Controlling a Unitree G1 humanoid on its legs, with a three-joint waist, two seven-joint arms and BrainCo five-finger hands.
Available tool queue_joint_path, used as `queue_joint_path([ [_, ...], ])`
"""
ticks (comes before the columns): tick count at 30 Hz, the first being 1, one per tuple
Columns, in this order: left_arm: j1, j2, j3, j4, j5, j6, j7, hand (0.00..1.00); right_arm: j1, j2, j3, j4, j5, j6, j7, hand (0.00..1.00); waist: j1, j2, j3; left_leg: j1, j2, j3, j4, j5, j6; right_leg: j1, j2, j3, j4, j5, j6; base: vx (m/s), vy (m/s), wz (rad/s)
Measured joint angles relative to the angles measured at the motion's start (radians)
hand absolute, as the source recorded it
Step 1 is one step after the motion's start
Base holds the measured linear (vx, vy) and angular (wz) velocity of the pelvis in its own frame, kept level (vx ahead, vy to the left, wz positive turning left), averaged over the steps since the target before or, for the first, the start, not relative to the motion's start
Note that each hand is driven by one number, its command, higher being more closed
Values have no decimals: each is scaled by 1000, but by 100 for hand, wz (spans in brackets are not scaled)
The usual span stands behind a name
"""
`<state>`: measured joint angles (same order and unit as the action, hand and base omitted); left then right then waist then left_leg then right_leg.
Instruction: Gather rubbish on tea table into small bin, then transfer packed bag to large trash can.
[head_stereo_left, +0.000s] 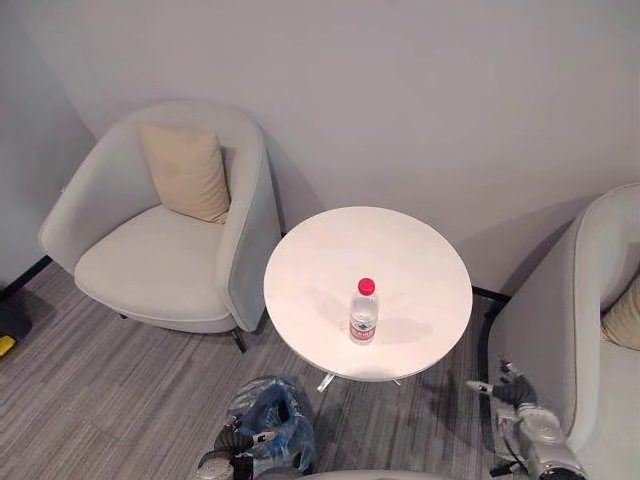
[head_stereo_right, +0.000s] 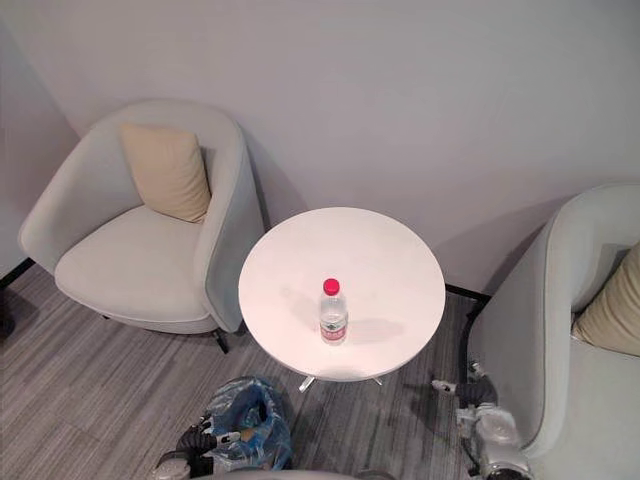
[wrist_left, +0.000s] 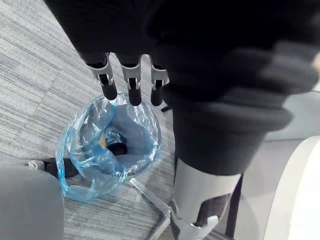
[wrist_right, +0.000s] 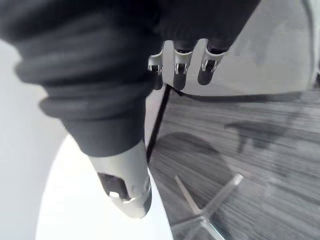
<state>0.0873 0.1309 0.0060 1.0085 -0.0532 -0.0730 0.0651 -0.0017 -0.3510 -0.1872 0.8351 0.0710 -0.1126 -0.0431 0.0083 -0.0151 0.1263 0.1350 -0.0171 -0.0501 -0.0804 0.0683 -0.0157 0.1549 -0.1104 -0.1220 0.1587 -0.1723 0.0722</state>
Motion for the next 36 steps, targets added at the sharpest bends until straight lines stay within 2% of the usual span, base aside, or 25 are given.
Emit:
queue_joint_path([
  [6,6,1,-34,0,7,0,0,0,11,0,38,-12,-48,3,-2,0,-12,18,1,6,2,-1,-13,9,0,0,2,3,1,0,0,-54,-13,0],
  [9,11,4,-51,-2,7,1,-1,0,53,-10,109,-225,-62,26,4,0,-29,26,1,7,3,5,-13,9,0,-3,3,11,0,0,0,-16,-18,-6],
  [11,21,5,-72,-36,7,1,-1,0,84,-18,147,-401,-60,5,30,0,-28,23,2,7,6,10,-13,8,-1,-3,6,15,-3,1,0,0,-33,-7],
  [12,22,6,-81,-47,6,1,-2,0,83,-20,156,-422,-60,-4,39,0,-27,20,2,7,7,11,-13,8,-1,-3,7,15,-4,1,-1,1,-31,-3],
  [22,21,13,-113,-61,7,-2,-21,0,66,-24,249,-409,-60,-12,51,0,-23,11,3,8,7,11,-14,9,0,-2,8,15,-6,4,-1,-13,-4,0],
  [36,18,12,-134,-60,7,-5,-21,0,-72,-23,331,-271,-82,-19,46,0,-22,13,3,1,3,-14,-22,11,-2,17,7,-12,-30,12,-1,-11,-16,5],
])
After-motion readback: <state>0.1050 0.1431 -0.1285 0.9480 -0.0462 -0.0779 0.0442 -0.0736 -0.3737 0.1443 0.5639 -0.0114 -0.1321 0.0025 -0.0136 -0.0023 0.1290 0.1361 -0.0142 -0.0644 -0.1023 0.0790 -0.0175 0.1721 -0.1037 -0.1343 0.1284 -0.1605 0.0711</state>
